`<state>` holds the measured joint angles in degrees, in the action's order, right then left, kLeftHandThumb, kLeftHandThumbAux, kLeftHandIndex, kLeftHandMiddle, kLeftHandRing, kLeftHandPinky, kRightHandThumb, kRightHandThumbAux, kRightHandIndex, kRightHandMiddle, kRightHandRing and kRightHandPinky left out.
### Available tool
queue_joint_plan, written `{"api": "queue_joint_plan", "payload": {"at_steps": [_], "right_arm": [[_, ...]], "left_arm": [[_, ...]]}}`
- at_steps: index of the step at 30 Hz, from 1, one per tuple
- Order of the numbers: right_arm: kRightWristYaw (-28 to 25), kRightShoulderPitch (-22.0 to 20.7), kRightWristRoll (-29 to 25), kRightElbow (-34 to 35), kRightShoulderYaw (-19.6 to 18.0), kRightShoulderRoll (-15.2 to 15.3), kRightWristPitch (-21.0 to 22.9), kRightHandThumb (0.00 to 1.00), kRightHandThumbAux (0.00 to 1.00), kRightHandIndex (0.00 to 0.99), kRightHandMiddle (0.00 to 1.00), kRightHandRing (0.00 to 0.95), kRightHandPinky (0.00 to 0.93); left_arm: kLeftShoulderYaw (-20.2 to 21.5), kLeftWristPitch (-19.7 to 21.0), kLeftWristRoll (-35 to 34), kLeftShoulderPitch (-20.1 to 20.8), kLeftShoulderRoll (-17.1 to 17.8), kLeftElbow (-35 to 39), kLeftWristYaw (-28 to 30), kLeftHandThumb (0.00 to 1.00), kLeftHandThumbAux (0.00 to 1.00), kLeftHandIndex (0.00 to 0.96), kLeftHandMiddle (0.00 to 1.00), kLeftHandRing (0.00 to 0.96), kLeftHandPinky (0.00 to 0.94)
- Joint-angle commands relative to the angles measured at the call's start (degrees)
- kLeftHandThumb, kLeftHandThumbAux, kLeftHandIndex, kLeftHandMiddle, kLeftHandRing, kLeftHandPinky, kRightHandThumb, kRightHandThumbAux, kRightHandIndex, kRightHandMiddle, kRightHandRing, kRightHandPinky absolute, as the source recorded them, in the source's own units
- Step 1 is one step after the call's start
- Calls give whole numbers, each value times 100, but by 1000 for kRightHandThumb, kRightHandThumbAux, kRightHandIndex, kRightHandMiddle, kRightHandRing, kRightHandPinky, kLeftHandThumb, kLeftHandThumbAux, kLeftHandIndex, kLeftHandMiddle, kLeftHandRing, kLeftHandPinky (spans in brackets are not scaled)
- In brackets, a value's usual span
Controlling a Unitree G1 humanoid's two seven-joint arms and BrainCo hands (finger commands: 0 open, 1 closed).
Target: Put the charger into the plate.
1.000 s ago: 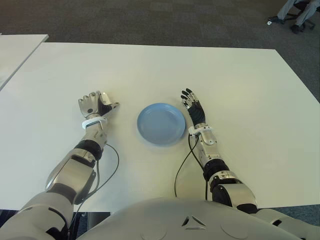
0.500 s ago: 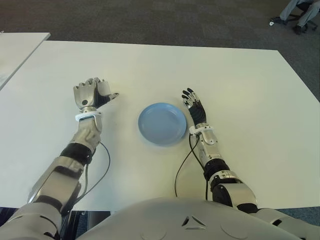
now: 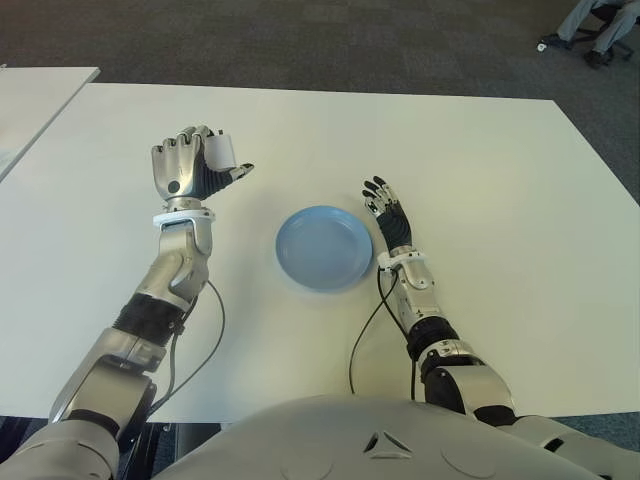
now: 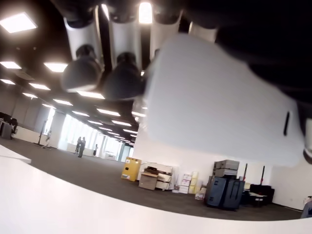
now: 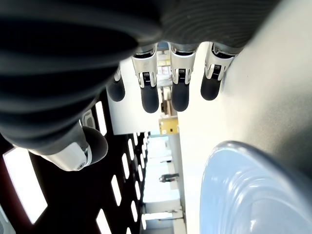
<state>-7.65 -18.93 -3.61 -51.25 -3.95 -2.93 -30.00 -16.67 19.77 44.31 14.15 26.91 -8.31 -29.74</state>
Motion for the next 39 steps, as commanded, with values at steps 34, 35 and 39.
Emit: {"api": "queue_joint_plan", "payload": {"at_steps": [34, 35, 39], "right_arm": [[47, 215, -30, -327, -52, -86, 233, 0, 541, 53, 142, 106, 75], [37, 216, -37, -325, -56, -86, 233, 0, 542, 52, 140, 103, 70], [42, 223, -48, -309, -63, -106, 226, 0, 543, 50, 133, 96, 65]], "left_arm": [[-742, -1033, 466, -354, -958, 556, 768, 737, 694, 444, 841, 839, 857], [-815, -1089, 502, -354, -989, 479, 753, 738, 694, 444, 842, 841, 858], [-989, -1284, 592, -341, -1024, 277, 728, 739, 694, 444, 845, 844, 860]]}}
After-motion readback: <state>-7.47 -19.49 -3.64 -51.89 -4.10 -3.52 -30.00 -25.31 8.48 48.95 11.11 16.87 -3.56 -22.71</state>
